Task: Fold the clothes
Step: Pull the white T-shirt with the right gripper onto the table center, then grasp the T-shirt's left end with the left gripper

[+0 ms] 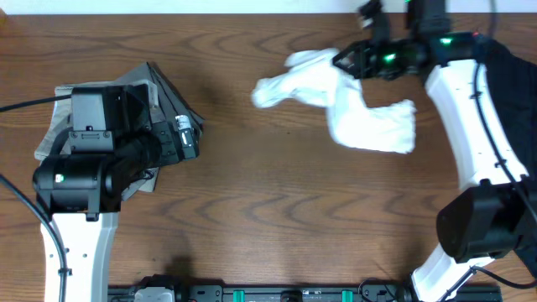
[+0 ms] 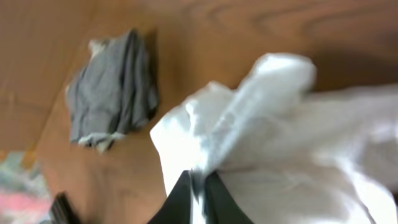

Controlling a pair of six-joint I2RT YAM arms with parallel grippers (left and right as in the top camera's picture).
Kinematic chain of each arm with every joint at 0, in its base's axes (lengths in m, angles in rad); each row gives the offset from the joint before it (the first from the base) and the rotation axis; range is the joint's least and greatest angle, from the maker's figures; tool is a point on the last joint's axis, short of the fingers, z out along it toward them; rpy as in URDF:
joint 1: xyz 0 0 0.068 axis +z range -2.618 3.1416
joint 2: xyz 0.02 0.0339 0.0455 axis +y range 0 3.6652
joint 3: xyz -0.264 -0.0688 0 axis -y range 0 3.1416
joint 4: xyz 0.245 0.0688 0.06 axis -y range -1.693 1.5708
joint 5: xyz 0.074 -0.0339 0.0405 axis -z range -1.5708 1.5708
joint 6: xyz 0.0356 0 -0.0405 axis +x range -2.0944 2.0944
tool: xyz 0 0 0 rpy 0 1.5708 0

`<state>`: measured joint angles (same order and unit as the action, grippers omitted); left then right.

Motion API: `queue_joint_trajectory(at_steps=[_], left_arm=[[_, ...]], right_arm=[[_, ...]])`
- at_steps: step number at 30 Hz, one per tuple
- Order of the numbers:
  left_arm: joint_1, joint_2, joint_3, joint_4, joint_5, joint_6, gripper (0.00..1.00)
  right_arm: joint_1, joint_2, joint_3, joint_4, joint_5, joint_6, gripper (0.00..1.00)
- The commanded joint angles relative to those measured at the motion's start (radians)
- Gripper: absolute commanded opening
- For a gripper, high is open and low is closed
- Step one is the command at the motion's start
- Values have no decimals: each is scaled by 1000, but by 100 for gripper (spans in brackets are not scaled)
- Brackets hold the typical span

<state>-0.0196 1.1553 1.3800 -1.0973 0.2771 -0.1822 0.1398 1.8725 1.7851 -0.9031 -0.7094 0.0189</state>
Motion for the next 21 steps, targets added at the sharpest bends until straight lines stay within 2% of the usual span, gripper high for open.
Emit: queue_joint_trajectory(at_steps=[1,2,4,5,7,9,11,16,21], left_arm=[[5,-1,18,-12,-21,10,98],[5,2,18,-14,-21,11,98],[5,11,18,-16,-21,11,98],[5,17,18,-16,-21,14,98],[5,34,18,-16,-20,14,98],[5,58,17,-16,-20,14,98],[5,83,17,-16,-19,14,98],[-6,151,17,-16,-19,14,98],[-19,191,18,-16,-19,14,98]], right_arm=[[52,-23,14,-63,200,-95,17],[64,-23,14,-92,325,-93,18],[67,-23,14,-126,505,-56,31],[61,-23,14,-137,562,-30,35],[34,-23,14,-155,609,16,52],[-12,-20,13,-167,605,63,65],[-64,-13,6,-187,604,108,67],[-176,21,-52,-231,570,142,81],[-232,83,-186,-185,570,179,80]])
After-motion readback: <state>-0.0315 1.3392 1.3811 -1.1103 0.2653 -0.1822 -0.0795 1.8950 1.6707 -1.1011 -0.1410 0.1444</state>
